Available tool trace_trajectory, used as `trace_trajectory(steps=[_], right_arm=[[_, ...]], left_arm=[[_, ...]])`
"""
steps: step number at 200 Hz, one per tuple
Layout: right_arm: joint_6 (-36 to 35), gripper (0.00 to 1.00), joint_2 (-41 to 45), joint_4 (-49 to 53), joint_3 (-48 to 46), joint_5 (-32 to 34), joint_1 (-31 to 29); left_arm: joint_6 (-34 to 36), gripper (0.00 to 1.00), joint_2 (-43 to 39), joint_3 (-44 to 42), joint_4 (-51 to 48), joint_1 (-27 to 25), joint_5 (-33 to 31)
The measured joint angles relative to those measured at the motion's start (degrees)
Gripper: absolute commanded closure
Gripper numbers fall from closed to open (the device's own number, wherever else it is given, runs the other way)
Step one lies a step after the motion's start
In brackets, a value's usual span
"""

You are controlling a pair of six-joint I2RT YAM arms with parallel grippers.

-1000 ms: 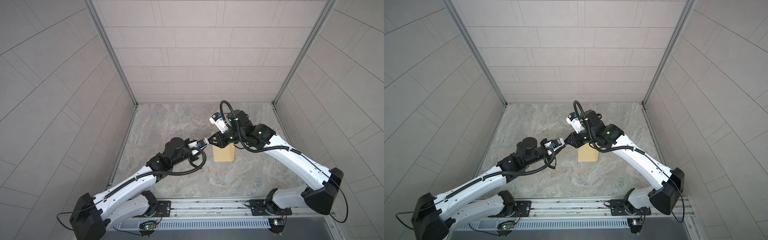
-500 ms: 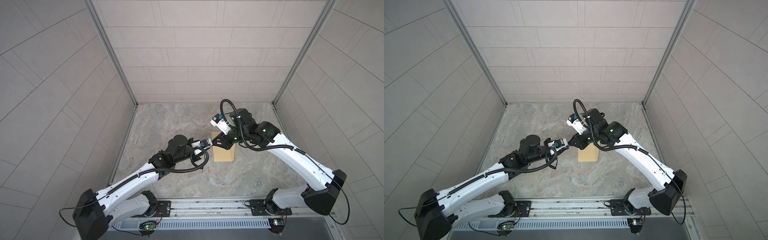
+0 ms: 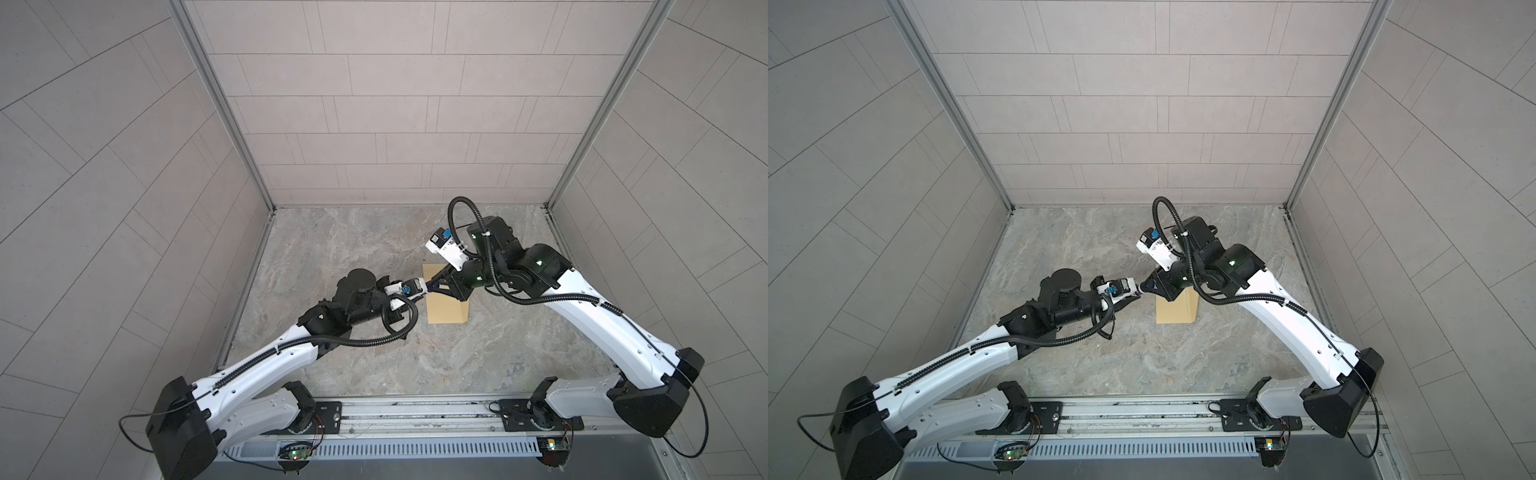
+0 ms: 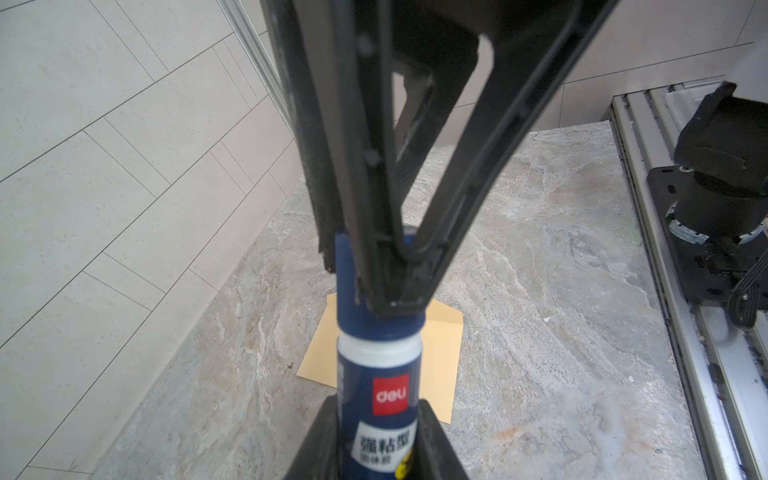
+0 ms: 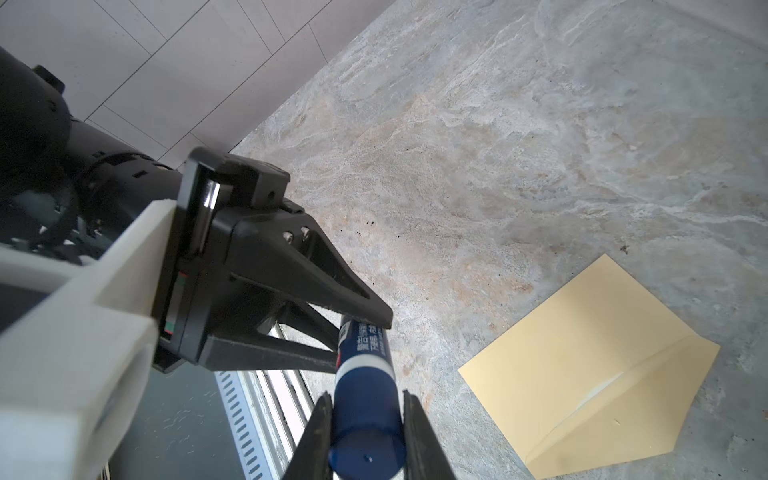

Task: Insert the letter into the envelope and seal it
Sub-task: 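Close the right gripper on the blue cap of the glue stick, then pull the cap off with the right gripper, moving away from the left gripper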

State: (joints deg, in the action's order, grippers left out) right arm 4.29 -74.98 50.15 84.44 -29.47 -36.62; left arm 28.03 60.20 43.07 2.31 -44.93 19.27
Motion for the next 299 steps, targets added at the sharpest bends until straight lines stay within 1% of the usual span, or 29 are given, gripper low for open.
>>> trace_trajectory(steps=[27,54,92,130,171,199,224,248,276,299], right_arm=[[-0.44,0.98,1.99,-0.28,0.74,1.66,1.90],[-0.81,0.98,3.45,-0.72,1.27,2.19,2.34],[-0.90,0.97,3.56,-0.66,1.25,3.58,3.21],[-0.76,0.96,2.08,-0.48,1.25,8.20,5.16],[0.07,0.94,-2.78,-0.20,1.14,14.64,8.68],[1.11,0.94,-5.51,-1.73,-0.57,17.99,12.79],[2.56,0.94,-8.39,-4.17,-2.10,19.32,17.44],[3.74,0.93,-13.00,-7.15,-2.29,19.87,21.18],[4.66,0.93,-19.26,-9.49,-1.75,20.13,23.98],[5.22,0.93,-25.03,-9.88,0.52,20.28,25.57]], left_arm=[[0.17,1.00,0.57,-0.28,-4.92,0.07,-0.55],[0.20,1.00,0.92,-0.46,-7.13,0.07,-0.87],[-0.28,1.00,0.26,-0.98,-6.93,0.07,-1.14],[-3.21,1.00,-2.60,-3.15,-4.26,0.07,-1.88],[-6.54,1.00,-5.70,-4.02,-0.44,0.46,-2.86],[-9.18,1.00,-5.86,-4.09,2.10,1.70,-2.45],[-11.43,1.00,-5.86,-4.20,3.96,3.19,-1.64],[-12.98,1.00,-5.84,-4.22,5.51,4.11,-1.01],[-13.94,1.00,-5.84,-4.24,6.29,4.42,-0.57],[-14.43,1.00,-5.84,-4.33,6.62,4.63,-0.26]])
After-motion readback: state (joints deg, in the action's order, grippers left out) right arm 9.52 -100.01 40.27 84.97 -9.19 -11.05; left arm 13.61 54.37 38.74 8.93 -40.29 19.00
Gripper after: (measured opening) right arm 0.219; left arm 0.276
